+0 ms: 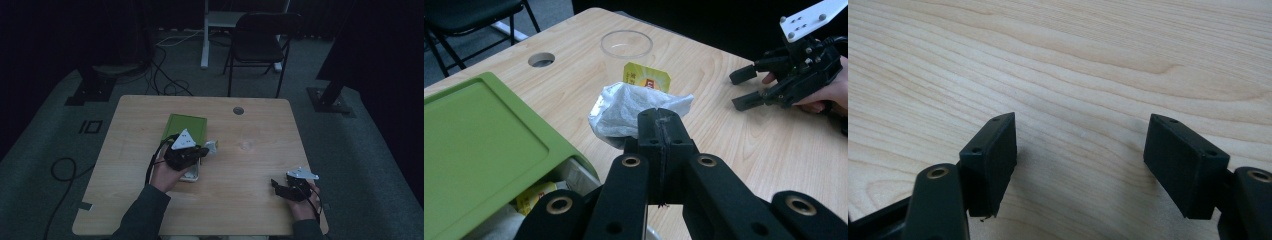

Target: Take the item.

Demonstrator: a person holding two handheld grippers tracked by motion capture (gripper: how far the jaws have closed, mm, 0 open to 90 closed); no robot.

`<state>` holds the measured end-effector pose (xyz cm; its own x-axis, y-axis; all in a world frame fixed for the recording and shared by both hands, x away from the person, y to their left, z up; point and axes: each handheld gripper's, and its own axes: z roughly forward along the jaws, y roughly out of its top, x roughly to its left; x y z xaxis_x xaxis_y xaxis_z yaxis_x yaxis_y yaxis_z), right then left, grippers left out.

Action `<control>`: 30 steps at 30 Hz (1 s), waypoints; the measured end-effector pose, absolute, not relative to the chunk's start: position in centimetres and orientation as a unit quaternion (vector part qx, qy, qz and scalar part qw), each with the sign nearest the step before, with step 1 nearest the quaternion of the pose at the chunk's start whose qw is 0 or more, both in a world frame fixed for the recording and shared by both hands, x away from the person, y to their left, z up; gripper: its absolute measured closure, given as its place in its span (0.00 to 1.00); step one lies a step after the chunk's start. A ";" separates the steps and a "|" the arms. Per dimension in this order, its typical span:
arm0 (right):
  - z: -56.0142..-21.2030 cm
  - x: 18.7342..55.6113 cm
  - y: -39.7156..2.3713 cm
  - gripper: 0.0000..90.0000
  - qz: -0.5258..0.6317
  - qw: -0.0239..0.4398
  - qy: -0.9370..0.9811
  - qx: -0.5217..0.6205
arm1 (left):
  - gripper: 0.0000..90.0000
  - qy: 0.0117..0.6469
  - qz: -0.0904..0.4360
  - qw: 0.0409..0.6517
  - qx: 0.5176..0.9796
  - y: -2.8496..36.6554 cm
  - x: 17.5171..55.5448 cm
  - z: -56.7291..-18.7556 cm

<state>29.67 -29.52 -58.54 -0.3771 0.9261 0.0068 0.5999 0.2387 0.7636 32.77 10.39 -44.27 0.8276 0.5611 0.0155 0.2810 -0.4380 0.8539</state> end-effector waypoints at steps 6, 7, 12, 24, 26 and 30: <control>-58.5 29.7 -29.5 0.32 0.351 0.232 0.752 0.507 | 1.00 0.251 0.151 0.469 0.833 9.7 33.1 -44.0; -58.5 29.7 -29.5 0.32 0.351 0.232 0.752 0.507 | 1.00 0.250 0.151 0.469 0.834 9.7 33.1 -44.0; -58.5 29.7 -29.5 0.32 0.351 0.232 0.752 0.507 | 1.00 0.248 0.150 0.470 0.834 9.2 33.5 -43.8; -58.6 29.7 -29.5 0.32 0.352 0.233 0.752 0.507 | 1.00 0.244 0.152 0.465 0.837 8.5 34.2 -43.5; -58.6 29.7 -29.5 0.32 0.351 0.233 0.752 0.507 | 1.00 0.243 0.152 0.465 0.837 8.3 34.4 -43.5; -58.6 29.8 -29.5 0.32 0.352 0.233 0.752 0.506 | 1.00 0.242 0.152 0.464 0.838 7.8 34.6 -43.4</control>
<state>29.76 -29.51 -58.55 -0.3787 0.9255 0.0053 0.5978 0.2402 0.7648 34.56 7.77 -43.38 0.8370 0.5463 0.0304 0.2640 -0.4520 0.8521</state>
